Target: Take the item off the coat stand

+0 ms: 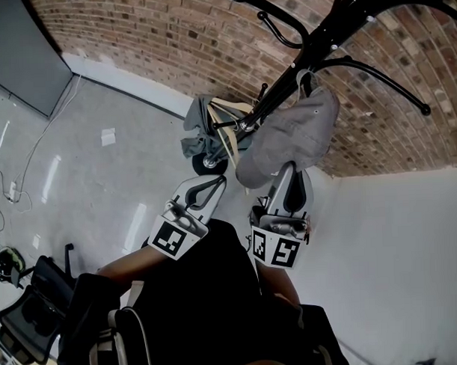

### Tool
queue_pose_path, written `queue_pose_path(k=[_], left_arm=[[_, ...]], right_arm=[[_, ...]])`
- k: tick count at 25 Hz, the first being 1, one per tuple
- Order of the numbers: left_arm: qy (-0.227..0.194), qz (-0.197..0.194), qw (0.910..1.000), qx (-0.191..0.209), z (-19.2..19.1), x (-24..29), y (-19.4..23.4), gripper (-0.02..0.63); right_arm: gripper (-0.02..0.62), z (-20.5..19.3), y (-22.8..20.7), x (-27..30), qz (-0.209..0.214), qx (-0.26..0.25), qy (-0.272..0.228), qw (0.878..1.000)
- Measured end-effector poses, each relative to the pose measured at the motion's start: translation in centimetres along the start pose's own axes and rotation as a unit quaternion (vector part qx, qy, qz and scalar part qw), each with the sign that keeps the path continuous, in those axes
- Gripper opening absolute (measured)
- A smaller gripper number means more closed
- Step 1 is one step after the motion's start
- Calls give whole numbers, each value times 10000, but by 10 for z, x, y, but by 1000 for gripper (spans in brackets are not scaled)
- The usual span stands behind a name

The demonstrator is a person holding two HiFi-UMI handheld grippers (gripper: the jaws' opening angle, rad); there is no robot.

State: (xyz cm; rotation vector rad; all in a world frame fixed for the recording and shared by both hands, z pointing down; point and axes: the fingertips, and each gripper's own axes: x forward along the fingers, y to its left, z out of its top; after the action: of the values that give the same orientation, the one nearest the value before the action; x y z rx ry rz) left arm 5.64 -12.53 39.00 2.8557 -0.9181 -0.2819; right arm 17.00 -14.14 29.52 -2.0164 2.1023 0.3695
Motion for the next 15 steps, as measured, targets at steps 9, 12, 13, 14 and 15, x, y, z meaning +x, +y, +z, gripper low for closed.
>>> queue_pose_path(k=[9, 12, 13, 14, 15], left_arm=[[-7, 45, 10000, -2, 0, -10, -1, 18], [11, 15, 10000, -3, 0, -11, -4, 18], [10, 1, 10000, 8, 0, -12, -5, 18], [6, -8, 10000, 17, 1, -12, -6, 18], [2, -15, 10000, 21, 1, -13, -7, 18]], right_arm=[[37, 18, -3, -6, -99, 62, -222, 9997], [37, 26, -2, -10, -97, 120, -320, 9994], [37, 29, -2, -10, -93, 123, -356, 9992], [37, 32, -2, -11, -89, 123, -387, 9991], [37, 35, -1, -12, -87, 118, -414, 9990]])
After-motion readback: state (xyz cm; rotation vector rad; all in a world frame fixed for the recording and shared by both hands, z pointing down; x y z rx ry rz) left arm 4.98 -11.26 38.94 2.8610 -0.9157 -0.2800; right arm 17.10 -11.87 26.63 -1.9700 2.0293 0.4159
